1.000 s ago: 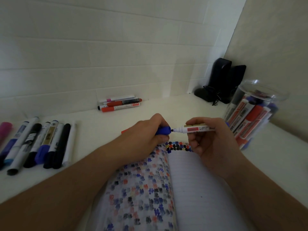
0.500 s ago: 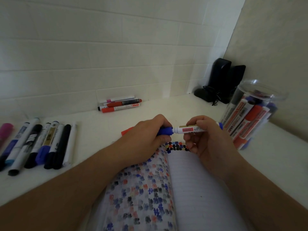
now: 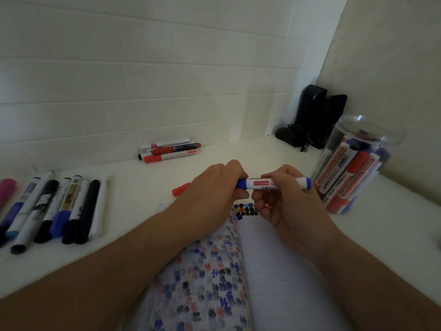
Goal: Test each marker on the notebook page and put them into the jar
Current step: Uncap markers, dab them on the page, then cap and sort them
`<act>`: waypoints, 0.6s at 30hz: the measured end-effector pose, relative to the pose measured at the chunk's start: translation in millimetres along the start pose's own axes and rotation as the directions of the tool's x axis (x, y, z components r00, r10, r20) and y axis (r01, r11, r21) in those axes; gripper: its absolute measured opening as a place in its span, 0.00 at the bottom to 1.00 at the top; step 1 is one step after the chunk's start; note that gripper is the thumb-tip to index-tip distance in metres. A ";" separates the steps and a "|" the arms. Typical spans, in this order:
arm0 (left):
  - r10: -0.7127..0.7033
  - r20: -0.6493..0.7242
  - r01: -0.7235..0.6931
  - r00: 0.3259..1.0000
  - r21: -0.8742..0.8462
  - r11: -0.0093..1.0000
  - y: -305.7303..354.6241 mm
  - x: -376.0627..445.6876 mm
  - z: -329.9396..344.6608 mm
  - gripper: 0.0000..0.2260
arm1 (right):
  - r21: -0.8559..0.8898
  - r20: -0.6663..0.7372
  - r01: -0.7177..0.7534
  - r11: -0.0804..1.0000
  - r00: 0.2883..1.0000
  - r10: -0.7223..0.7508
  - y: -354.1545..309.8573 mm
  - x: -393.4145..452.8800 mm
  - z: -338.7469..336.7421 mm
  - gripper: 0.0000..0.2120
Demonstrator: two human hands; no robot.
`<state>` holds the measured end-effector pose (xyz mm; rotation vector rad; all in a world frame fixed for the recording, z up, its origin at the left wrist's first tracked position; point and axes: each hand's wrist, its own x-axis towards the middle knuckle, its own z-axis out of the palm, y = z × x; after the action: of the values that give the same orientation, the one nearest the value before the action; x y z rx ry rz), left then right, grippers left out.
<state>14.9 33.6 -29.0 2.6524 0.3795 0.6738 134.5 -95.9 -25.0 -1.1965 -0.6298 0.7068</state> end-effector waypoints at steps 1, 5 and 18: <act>0.007 -0.003 -0.007 1.000 0.006 1.000 0.7 0.1 -0.4 0.07 | 0.006 0.006 -0.007 1.000 1.000 0.007 -1.3 -1.0 0.3 0.16; -0.004 -0.007 0.004 1.000 -0.085 0.996 2.6 -3.8 -1.4 0.07 | -0.066 0.017 0.021 0.998 1.000 -0.020 -4.7 -7.0 0.1 0.10; 0.090 0.064 -0.083 0.994 -0.102 0.991 -15.3 -12.1 5.4 0.15 | -0.507 -0.013 0.183 0.842 0.976 -0.219 -50.4 -23.5 -3.2 0.06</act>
<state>4.8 41.5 -44.7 2.6016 0.2072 0.6099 129.8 -126.5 21.4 -1.6012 -0.9013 0.3199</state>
